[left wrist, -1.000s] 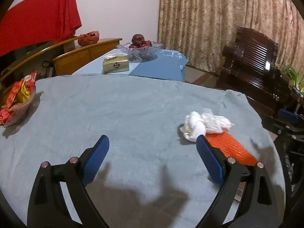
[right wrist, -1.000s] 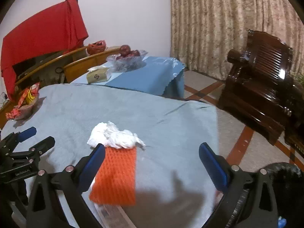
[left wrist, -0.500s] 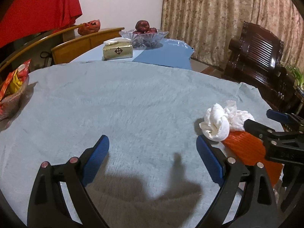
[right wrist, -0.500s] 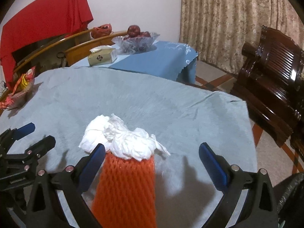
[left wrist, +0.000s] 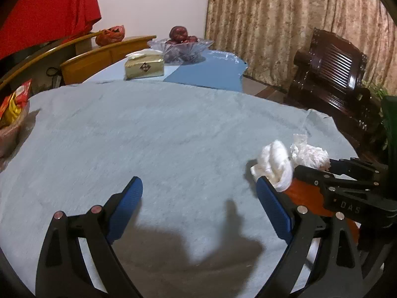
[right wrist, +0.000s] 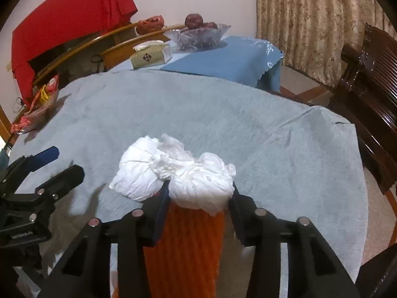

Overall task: Collect trash
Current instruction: 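Grasp a white tissue with the left tool while the right tool grasps another tissue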

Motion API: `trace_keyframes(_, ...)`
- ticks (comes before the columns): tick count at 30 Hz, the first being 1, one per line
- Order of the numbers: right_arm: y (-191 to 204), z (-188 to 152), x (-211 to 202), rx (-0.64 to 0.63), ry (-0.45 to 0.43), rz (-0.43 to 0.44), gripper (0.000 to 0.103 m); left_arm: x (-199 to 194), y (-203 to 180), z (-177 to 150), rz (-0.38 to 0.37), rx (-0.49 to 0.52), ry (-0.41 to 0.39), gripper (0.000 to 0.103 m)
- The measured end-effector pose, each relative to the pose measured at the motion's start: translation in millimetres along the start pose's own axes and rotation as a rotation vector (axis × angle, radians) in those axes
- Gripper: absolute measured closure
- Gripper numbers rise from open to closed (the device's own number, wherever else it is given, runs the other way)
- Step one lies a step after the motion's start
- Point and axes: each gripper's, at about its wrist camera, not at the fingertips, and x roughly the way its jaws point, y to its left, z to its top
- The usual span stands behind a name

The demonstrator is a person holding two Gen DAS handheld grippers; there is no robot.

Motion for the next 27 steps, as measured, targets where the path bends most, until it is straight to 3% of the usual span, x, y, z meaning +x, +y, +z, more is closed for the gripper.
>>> trace_keyframes(8,-27.1,4.7,-22.4,0.057,-0.043,-0.065,0.059,3.3,-33.2,11.0,-0.056,0.022,-0.014,0.013)
trace_keyframes(14,-45.8,0.8,-33.5,0.096,-0.051,-0.092,0.059,26.7,-61.4,11.7,-0.066,0.063,0.026,0.014)
trace_keyframes(19,-50.4,-4.2,-37.2,0.105,-0.045,-0.102,0.059,48.0,-67.3,8.5,-0.084,0.06,0.092,0.032)
trace_keyframes(24,-48.2,-8.6,-40.4,0.11,-0.042,-0.099,0.059,54.3,-66.0,5.6,-0.142,0.027,0.125,0.064)
trace_keyframes(27,-43.8,-9.7,-48.9,0.097,-0.055,-0.098,0.059,41.2,-64.9,7.3,-0.139,0.023,0.099,0.067)
